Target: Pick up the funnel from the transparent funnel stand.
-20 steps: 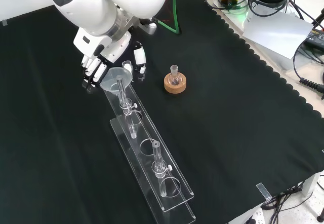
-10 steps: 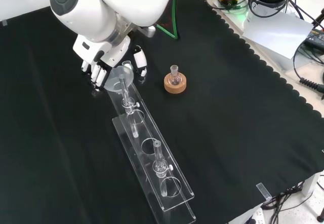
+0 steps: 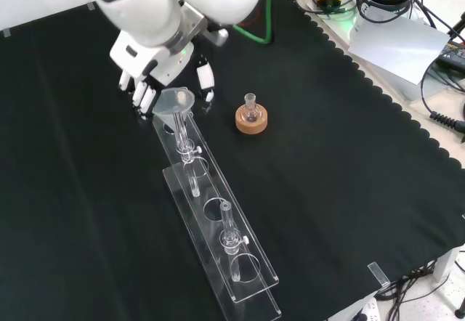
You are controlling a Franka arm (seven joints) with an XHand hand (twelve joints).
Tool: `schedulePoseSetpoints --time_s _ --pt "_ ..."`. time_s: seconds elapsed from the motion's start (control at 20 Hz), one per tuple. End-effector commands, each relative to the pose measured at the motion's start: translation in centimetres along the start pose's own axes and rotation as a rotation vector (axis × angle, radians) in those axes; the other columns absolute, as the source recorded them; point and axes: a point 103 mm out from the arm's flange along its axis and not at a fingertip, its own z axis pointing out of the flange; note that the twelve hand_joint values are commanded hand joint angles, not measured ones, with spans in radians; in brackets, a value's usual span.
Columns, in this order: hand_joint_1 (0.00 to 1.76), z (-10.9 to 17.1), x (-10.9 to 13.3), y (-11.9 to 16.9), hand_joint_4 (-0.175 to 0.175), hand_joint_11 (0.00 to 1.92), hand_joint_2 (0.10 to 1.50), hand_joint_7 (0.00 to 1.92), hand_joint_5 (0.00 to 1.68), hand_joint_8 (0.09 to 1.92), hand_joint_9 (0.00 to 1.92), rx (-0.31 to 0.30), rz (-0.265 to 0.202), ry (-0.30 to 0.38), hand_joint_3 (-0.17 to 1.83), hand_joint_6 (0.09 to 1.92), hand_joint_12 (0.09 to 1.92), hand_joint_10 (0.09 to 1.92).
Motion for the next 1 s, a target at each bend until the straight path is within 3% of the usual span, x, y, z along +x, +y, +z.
schedulePoseSetpoints --time_s 0.05,0.5,1.0 --pt "0.82 -4.7 -1.1 -3.0 -0.056 0.61 0.65 0.82 0.64 0.76 1.08 -0.083 0.031 -0.061 0.65 0.71 1.25 0.61" --pt "0.83 -5.6 -2.9 -8.2 -0.053 0.62 0.64 0.81 0.65 0.76 1.11 -0.032 0.078 -0.077 0.66 0.77 1.23 0.62" --pt "0.83 -2.9 -2.7 -15.1 -0.05 0.61 0.64 0.8 0.64 0.76 1.11 0.048 0.145 -0.121 0.66 0.8 1.23 0.62"
